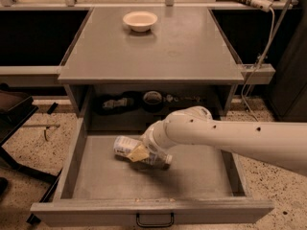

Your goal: Place blue plastic bottle into top drawer

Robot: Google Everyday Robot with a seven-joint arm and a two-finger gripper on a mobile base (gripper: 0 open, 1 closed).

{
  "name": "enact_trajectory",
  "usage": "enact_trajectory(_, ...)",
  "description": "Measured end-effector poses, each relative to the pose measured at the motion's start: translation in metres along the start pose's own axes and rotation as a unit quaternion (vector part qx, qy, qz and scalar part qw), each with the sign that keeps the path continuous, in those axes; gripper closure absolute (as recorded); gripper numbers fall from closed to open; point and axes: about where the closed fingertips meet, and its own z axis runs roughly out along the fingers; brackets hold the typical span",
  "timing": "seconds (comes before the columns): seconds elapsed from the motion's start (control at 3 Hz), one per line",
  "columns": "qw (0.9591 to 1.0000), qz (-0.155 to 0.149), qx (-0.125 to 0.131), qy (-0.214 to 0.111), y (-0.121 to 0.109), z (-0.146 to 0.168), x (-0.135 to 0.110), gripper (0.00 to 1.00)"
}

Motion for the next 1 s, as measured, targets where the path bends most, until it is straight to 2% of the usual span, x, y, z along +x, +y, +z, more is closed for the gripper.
enact_trajectory(1.0,1.0,0.0,0.0,0.0,0.0001,0.0,0.0,0.12)
